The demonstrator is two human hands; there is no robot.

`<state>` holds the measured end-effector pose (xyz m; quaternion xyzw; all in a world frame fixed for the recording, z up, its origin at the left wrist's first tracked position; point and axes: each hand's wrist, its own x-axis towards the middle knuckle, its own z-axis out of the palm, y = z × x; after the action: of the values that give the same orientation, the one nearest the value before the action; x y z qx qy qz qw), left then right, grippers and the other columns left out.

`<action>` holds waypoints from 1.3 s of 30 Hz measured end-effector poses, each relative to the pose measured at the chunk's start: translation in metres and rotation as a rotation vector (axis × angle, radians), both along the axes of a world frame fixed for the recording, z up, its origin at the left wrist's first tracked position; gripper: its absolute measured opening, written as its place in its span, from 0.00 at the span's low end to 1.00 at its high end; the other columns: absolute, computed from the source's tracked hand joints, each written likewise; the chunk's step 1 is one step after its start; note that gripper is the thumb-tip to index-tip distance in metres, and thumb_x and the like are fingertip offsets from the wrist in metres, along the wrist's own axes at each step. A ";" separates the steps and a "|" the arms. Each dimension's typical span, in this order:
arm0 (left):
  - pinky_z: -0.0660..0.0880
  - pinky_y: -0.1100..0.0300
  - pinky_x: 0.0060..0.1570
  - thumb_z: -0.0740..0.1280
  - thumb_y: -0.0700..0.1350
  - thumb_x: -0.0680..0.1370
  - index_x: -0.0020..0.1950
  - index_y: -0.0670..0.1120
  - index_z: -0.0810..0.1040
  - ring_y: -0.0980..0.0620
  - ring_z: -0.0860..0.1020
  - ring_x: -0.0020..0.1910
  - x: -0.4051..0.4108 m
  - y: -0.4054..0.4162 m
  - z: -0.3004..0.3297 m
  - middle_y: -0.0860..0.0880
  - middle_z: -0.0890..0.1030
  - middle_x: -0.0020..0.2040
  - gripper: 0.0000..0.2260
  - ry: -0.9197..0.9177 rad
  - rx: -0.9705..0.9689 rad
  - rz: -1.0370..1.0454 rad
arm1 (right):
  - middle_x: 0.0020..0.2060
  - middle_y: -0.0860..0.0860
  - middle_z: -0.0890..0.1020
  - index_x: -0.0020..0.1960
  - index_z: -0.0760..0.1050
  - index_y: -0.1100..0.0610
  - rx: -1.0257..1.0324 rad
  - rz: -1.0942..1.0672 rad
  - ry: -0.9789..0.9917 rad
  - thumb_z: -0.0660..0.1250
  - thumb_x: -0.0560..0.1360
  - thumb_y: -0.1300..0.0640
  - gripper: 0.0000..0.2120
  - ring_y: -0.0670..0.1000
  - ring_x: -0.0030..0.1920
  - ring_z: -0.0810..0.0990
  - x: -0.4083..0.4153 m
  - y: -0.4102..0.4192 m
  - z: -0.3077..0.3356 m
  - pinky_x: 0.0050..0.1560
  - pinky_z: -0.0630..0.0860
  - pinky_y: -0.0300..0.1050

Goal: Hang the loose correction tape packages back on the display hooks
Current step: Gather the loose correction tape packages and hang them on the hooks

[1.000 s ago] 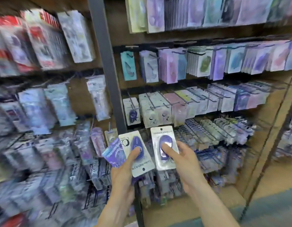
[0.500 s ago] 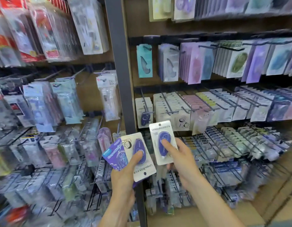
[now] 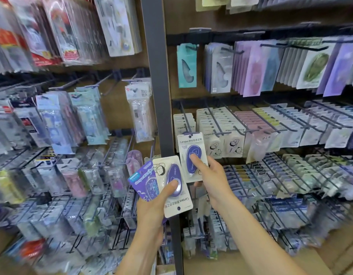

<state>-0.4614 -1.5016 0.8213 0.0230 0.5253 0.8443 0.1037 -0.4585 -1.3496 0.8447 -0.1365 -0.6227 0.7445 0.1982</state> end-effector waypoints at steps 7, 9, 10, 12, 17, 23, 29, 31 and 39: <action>0.82 0.50 0.48 0.78 0.41 0.69 0.65 0.48 0.82 0.46 0.87 0.53 0.000 0.005 0.006 0.47 0.88 0.56 0.24 0.017 0.003 0.002 | 0.45 0.49 0.89 0.56 0.82 0.55 -0.030 -0.054 -0.052 0.71 0.79 0.48 0.11 0.49 0.43 0.88 -0.016 0.003 -0.001 0.33 0.81 0.40; 0.83 0.51 0.47 0.78 0.41 0.68 0.65 0.48 0.82 0.46 0.88 0.52 0.000 0.005 0.008 0.47 0.88 0.56 0.25 0.011 0.005 0.005 | 0.46 0.52 0.89 0.54 0.83 0.57 -0.104 -0.069 -0.098 0.73 0.78 0.48 0.13 0.50 0.45 0.88 -0.033 0.005 -0.002 0.38 0.82 0.41; 0.83 0.51 0.45 0.78 0.42 0.68 0.65 0.48 0.82 0.46 0.88 0.52 -0.001 0.005 0.008 0.47 0.88 0.56 0.25 0.004 0.006 0.009 | 0.46 0.54 0.88 0.55 0.82 0.59 -0.175 -0.075 -0.129 0.75 0.76 0.48 0.15 0.52 0.46 0.88 -0.044 0.007 -0.002 0.40 0.84 0.44; 0.84 0.54 0.39 0.79 0.42 0.67 0.65 0.47 0.82 0.46 0.88 0.50 0.000 0.003 0.008 0.47 0.88 0.55 0.26 -0.014 0.014 0.014 | 0.49 0.56 0.87 0.58 0.79 0.60 -0.364 -0.086 -0.168 0.79 0.73 0.51 0.19 0.55 0.48 0.87 -0.066 0.012 0.001 0.43 0.85 0.47; 0.83 0.55 0.36 0.80 0.44 0.64 0.65 0.46 0.82 0.45 0.88 0.49 0.002 -0.002 0.006 0.46 0.89 0.54 0.28 -0.035 -0.003 0.017 | 0.50 0.55 0.80 0.66 0.72 0.60 -0.542 -0.151 -0.187 0.84 0.67 0.52 0.34 0.58 0.53 0.85 -0.098 0.017 0.003 0.46 0.86 0.49; 0.84 0.49 0.45 0.85 0.43 0.63 0.63 0.48 0.83 0.45 0.88 0.49 0.000 -0.002 0.000 0.46 0.89 0.54 0.29 -0.047 -0.035 -0.018 | 0.57 0.59 0.83 0.63 0.75 0.60 -0.431 -0.174 -0.233 0.81 0.71 0.52 0.26 0.57 0.54 0.85 -0.064 0.013 -0.012 0.49 0.86 0.49; 0.85 0.49 0.43 0.81 0.44 0.66 0.64 0.46 0.83 0.42 0.87 0.53 -0.001 0.010 -0.001 0.44 0.88 0.56 0.27 -0.054 -0.008 -0.063 | 0.50 0.56 0.88 0.57 0.85 0.57 -0.161 0.233 -0.177 0.71 0.78 0.49 0.14 0.56 0.52 0.88 0.034 -0.010 -0.005 0.50 0.83 0.51; 0.85 0.47 0.48 0.78 0.44 0.69 0.64 0.46 0.83 0.42 0.87 0.53 -0.001 0.014 -0.003 0.43 0.88 0.56 0.23 -0.056 -0.005 -0.068 | 0.52 0.57 0.88 0.58 0.84 0.57 -0.137 0.237 -0.122 0.74 0.77 0.54 0.12 0.57 0.54 0.87 0.044 -0.014 -0.010 0.55 0.82 0.52; 0.85 0.49 0.46 0.78 0.43 0.69 0.63 0.44 0.82 0.42 0.87 0.53 0.000 0.012 -0.009 0.42 0.88 0.56 0.23 -0.037 -0.057 -0.157 | 0.54 0.60 0.87 0.61 0.81 0.62 -0.289 0.099 -0.053 0.74 0.75 0.61 0.15 0.61 0.54 0.86 0.043 -0.009 -0.020 0.58 0.82 0.59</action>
<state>-0.4613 -1.4897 0.8119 0.0455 0.5437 0.8186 0.1797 -0.4158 -1.3584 0.8252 -0.1525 -0.5199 0.8315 0.1229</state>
